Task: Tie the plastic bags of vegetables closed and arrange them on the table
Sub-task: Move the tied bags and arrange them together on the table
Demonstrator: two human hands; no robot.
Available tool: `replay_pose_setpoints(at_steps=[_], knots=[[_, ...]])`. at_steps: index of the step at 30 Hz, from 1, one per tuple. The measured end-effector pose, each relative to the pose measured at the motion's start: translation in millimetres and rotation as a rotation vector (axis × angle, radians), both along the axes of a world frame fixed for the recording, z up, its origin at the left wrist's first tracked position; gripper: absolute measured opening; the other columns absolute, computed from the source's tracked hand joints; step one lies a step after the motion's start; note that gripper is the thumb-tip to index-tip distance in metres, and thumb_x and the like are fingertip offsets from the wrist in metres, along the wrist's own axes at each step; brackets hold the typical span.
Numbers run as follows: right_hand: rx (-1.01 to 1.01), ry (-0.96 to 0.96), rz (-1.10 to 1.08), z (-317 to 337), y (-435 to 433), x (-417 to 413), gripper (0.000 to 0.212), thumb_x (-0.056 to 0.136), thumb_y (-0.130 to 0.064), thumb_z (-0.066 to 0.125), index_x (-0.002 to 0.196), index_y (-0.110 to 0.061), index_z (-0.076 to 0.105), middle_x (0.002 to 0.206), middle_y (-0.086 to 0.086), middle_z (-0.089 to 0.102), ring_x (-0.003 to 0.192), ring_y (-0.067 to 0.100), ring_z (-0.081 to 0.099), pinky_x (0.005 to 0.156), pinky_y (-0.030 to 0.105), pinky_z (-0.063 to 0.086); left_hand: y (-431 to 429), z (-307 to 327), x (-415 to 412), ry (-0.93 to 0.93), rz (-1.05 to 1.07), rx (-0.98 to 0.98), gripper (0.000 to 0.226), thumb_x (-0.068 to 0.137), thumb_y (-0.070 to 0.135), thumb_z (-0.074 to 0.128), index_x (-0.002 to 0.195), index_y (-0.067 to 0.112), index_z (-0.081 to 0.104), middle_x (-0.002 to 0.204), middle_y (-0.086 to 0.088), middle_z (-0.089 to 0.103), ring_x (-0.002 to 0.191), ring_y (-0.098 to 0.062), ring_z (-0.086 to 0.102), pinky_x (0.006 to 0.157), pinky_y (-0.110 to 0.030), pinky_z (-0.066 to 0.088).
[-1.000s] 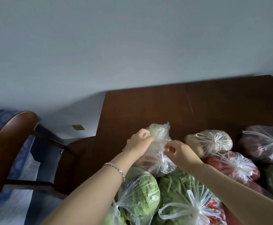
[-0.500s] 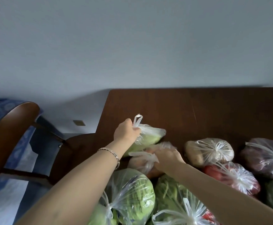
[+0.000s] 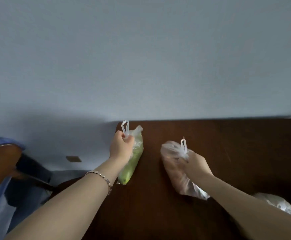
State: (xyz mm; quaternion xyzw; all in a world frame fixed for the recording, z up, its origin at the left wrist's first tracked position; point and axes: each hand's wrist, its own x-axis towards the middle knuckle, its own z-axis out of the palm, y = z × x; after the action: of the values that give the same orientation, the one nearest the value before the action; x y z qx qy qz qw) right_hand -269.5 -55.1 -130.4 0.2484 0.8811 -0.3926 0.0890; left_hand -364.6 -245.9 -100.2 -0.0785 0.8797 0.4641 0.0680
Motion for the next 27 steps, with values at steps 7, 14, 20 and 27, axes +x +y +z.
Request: replay_pose_setpoints(at_steps=[7, 14, 20, 27], knots=[[-0.049, 0.083, -0.143, -25, -28, -105, 0.026, 0.093, -0.021, 0.043, 0.101, -0.002, 0.058, 0.078, 0.004, 0.056, 0.069, 0.017, 0.052, 0.052, 0.024, 0.033, 5, -15, -69, 0.023, 0.074, 0.058, 0.017, 0.093, 0.026, 0.047, 0.085, 0.012, 0.041, 0.066, 0.005, 0.045, 0.058, -0.013, 0.045, 0.049, -0.026, 0.031], [-0.173, 0.146, -0.193, -39, -68, -151, 0.026, 0.091, -0.033, 0.048, 0.076, -0.013, 0.046, 0.070, -0.003, 0.047, 0.067, 0.017, 0.048, 0.056, 0.027, 0.038, 4, -33, -79, 0.051, -0.174, 0.133, 0.020, 0.089, 0.030, 0.057, 0.096, 0.015, 0.045, 0.080, 0.003, 0.048, 0.066, -0.008, 0.046, 0.051, -0.012, 0.037], [0.133, -0.109, -0.366, -58, -79, -115, 0.062, 0.086, -0.049, 0.048, 0.133, -0.014, 0.031, 0.130, 0.013, 0.033, 0.120, 0.032, 0.033, 0.100, 0.045, 0.030, -16, -79, -10, 0.049, -0.159, -0.258, 0.098, 0.080, 0.035, 0.067, 0.147, 0.016, -0.001, 0.144, -0.015, 0.024, 0.131, -0.028, 0.031, 0.104, -0.037, 0.034], [-0.273, -0.194, -0.248, -65, -77, -81, 0.065, 0.089, -0.021, 0.048, 0.145, -0.015, 0.015, 0.140, 0.014, 0.031, 0.098, 0.026, 0.051, 0.074, 0.032, 0.041, -2, -105, 23, -0.319, -0.182, -0.295, 0.076, 0.097, 0.018, 0.040, 0.145, 0.020, -0.018, 0.155, -0.018, -0.011, 0.141, -0.033, 0.021, 0.110, -0.038, 0.034]])
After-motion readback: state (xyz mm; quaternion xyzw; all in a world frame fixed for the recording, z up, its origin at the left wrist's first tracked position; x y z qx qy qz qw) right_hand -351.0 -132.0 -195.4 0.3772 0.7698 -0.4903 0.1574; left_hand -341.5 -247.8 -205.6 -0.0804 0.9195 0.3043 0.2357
